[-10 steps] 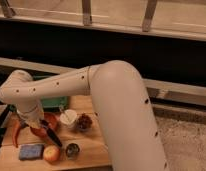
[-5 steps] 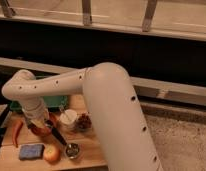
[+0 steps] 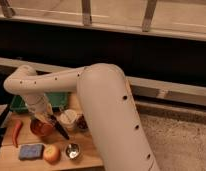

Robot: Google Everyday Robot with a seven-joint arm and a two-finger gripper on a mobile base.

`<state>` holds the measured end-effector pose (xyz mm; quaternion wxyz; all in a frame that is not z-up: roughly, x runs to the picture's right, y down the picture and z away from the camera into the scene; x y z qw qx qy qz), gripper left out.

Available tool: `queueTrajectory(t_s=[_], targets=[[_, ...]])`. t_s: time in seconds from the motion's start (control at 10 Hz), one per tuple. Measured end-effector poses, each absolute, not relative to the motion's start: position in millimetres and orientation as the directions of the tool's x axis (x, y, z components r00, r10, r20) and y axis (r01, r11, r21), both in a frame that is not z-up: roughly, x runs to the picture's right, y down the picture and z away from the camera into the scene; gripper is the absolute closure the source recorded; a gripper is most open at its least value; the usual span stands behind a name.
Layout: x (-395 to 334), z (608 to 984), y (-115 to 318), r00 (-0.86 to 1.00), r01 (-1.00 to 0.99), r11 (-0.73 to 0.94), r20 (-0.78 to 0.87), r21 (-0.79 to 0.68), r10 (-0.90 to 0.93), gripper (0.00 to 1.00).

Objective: Wipe red bowl with brush

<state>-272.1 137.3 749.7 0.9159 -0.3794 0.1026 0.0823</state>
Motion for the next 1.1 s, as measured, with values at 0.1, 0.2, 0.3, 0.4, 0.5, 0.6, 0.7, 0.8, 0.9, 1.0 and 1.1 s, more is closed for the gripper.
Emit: queueTrajectory(t_s=[0.1,0.2,0.3,0.4,0.5,0.6,0.7,0.8,0.9,1.0,1.1], targets=[[-276.1,752.1,136.6,0.968,-0.221,0.699,-0.243,-0.68,0.069,1.0],[-279.1,754.3,137.5,0.97,-0.212,0.697,-0.235,-0.685,0.064,1.0],[-289.0,757.3,141.0,0.974,-0.194,0.695,-0.219,-0.693,0.053,1.0],[-299.6,757.5,148.7,0.979,-0.173,0.689,-0.197,-0.704,0.044,1.0],[-300.3,757.7,152.9,0.981,-0.167,0.685,-0.191,-0.709,0.041,1.0],[-298.6,756.5,158.4,0.981,-0.162,0.68,-0.189,-0.715,0.036,1.0],[-299.6,754.1,164.9,0.982,-0.16,0.674,-0.185,-0.721,0.036,1.0],[-293.1,752.4,169.7,0.98,-0.174,0.668,-0.194,-0.724,0.045,1.0],[-282.6,750.2,174.3,0.977,-0.193,0.66,-0.206,-0.726,0.059,1.0],[-271.7,747.2,179.3,0.972,-0.214,0.655,-0.223,-0.725,0.071,1.0],[-263.7,746.0,182.2,0.968,-0.236,0.651,-0.236,-0.722,0.089,1.0]])
